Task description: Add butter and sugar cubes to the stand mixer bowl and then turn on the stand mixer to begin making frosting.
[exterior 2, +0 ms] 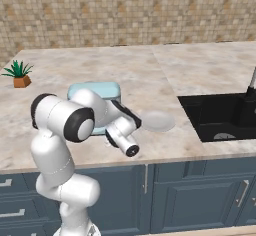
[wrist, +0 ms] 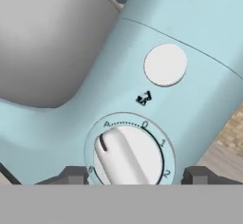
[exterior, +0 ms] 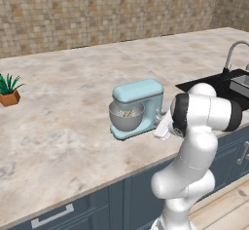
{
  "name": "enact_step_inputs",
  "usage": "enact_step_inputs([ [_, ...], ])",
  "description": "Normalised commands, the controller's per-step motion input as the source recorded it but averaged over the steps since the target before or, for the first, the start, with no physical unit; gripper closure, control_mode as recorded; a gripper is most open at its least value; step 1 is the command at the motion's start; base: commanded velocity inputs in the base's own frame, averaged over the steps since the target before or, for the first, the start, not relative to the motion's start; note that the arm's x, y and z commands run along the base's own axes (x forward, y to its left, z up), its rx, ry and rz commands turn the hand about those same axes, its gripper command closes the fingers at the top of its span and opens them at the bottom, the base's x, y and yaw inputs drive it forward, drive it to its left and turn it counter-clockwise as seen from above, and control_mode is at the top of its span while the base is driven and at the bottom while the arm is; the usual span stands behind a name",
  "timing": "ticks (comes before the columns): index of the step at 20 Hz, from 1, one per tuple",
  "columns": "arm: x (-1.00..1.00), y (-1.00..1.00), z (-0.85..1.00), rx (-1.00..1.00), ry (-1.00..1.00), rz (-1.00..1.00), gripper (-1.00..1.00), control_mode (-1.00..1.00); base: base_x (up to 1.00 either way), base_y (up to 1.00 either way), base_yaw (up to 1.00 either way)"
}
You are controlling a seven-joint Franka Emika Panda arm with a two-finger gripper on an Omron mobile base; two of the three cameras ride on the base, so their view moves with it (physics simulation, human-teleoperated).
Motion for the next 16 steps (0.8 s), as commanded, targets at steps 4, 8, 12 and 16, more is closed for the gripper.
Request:
enact_step_inputs([
  [4, 0.00, 0.32, 0.00, 0.05, 0.00, -0.08, 1.00, -1.00, 0.00, 0.00, 0.00],
  [8, 0.00, 0.26, 0.02, 0.08, 0.00, -0.04, 1.00, -1.00, 0.00, 0.00, 0.00],
  [12, 0.10, 0.03, 0.21, 0.17, 0.00, 0.00, 1.00, -1.00, 0.00, 0.00, 0.00],
  [16, 0.18, 0.00, 0.33, 0.20, 0.00, 0.02, 1.00, -1.00, 0.00, 0.00, 0.00],
])
